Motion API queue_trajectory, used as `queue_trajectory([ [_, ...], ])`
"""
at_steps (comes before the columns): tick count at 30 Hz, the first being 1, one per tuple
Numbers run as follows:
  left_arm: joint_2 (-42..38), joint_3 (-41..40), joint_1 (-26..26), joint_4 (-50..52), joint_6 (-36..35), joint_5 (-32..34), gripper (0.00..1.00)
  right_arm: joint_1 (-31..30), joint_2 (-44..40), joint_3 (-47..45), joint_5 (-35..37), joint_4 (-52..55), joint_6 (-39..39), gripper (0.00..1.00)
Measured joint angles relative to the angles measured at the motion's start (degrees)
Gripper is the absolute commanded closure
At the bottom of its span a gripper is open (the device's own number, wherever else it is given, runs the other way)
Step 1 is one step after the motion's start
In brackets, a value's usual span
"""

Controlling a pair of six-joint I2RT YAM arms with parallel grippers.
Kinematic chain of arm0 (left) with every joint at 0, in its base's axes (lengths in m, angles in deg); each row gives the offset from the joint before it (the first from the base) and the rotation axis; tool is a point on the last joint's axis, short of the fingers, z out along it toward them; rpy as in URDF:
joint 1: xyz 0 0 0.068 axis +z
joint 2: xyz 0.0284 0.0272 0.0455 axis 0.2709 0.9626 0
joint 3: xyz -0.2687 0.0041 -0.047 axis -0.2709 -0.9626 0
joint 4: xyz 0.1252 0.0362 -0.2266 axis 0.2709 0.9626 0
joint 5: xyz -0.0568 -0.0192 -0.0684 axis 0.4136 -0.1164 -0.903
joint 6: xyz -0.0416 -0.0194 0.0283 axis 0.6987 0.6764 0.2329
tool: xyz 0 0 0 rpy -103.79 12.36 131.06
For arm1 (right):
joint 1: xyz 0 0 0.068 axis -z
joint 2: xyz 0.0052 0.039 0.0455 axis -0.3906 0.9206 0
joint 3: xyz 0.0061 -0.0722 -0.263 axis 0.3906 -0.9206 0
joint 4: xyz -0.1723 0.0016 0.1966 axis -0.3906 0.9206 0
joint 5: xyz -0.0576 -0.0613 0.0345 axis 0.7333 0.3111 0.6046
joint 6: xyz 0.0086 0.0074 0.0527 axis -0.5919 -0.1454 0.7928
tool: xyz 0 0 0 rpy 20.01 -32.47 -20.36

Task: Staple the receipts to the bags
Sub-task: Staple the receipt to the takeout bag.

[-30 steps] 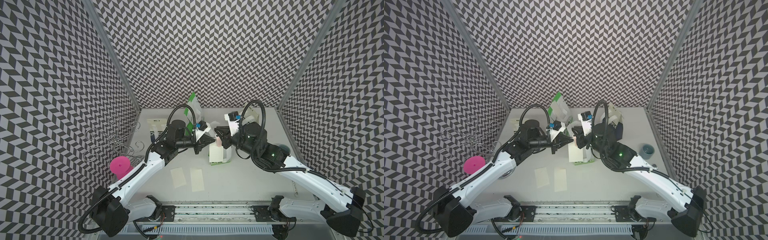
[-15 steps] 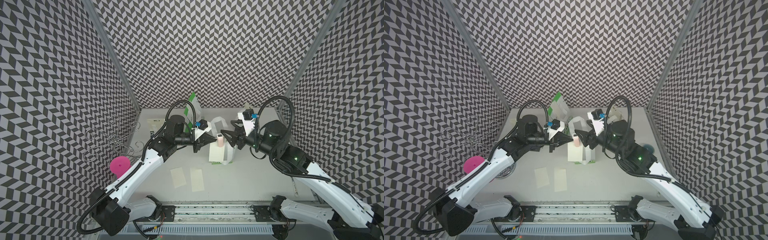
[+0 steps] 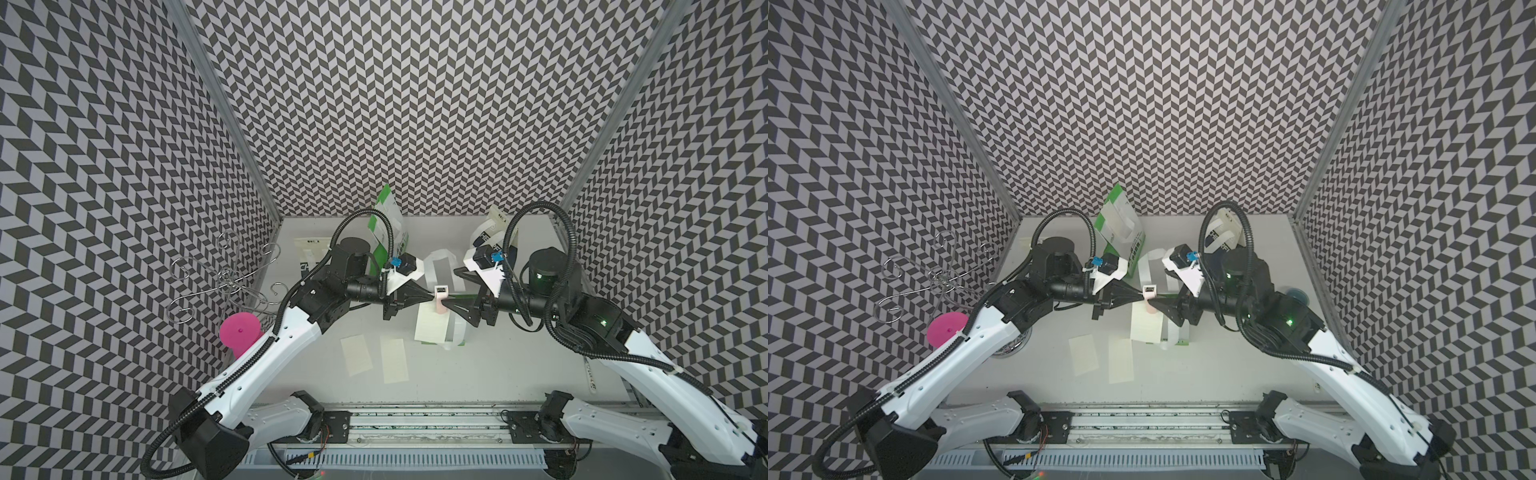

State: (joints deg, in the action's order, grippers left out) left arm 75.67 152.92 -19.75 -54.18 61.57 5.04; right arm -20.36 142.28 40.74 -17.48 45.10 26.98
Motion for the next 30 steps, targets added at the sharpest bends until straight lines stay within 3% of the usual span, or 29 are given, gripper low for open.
queue_trajectory([
  [8,-2.03,-0.24,-0.52,1.64,-0.09,0.00,1.00,-1.70,2.54,4.55,-5.29,4.42,-4.85,0.20],
  [22,-2.21,-0.24,-0.50,3.76,-0.46,-0.46,1.00,-4.94,8.44,7.02,-4.28,9.35,-10.38,0.22],
  [27,-2.82,-0.22,-0.46,4.79,-0.52,-1.05,1.00,-4.98,8.68,7.02,-3.74,9.44,-11.41,0.33],
  [30,-3.26,-0.22,-0.09,5.20,-0.48,-1.88,1.00,-4.98,8.72,6.99,-3.63,9.18,-11.91,0.53],
])
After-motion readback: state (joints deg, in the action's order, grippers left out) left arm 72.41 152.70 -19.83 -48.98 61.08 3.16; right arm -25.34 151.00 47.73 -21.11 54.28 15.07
